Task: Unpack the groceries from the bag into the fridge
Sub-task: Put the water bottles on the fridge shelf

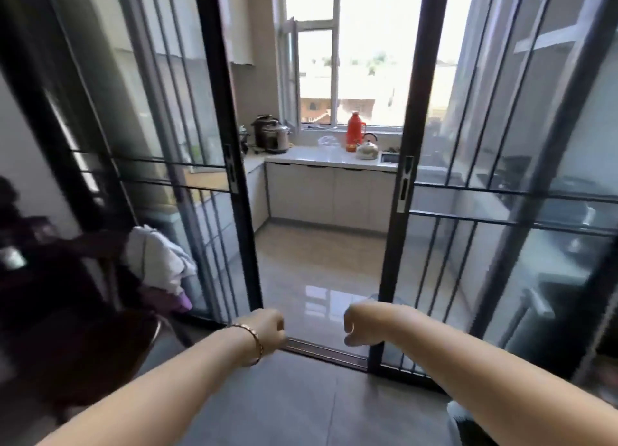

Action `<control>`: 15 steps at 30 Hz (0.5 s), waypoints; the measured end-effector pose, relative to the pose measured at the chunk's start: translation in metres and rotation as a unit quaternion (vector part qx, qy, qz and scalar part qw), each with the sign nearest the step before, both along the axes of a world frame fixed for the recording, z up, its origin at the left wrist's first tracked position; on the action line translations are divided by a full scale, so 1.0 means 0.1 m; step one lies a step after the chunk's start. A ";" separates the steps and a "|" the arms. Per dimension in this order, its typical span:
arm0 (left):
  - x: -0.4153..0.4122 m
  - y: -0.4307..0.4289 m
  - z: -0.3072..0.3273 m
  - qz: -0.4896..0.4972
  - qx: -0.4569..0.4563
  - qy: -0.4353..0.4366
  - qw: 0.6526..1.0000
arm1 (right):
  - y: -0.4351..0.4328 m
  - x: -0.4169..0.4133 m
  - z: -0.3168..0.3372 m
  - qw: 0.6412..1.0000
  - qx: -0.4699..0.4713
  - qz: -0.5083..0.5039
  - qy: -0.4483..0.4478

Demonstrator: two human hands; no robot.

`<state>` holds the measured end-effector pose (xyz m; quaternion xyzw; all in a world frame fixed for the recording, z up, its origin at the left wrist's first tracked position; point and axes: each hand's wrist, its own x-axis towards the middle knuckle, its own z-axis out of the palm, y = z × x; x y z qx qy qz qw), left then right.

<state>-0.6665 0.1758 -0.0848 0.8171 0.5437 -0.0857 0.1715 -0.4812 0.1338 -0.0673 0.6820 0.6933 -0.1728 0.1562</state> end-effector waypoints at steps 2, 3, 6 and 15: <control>-0.95 0.02 -0.09 0.065 -0.007 0.020 0.998 | 0.31 -0.89 -0.09 0.999 -0.009 0.047 0.015; -1.41 -0.01 -0.11 0.097 -0.010 0.031 0.995 | 0.42 -1.35 -0.07 0.997 -0.019 0.075 0.013; -2.72 -0.10 -0.16 0.197 -0.021 0.037 0.979 | 0.72 -2.64 -0.11 0.988 -0.027 0.154 0.004; -5.41 -0.26 -0.35 0.451 -0.012 -0.067 0.890 | 1.13 -5.57 -0.08 0.915 -0.053 0.400 0.013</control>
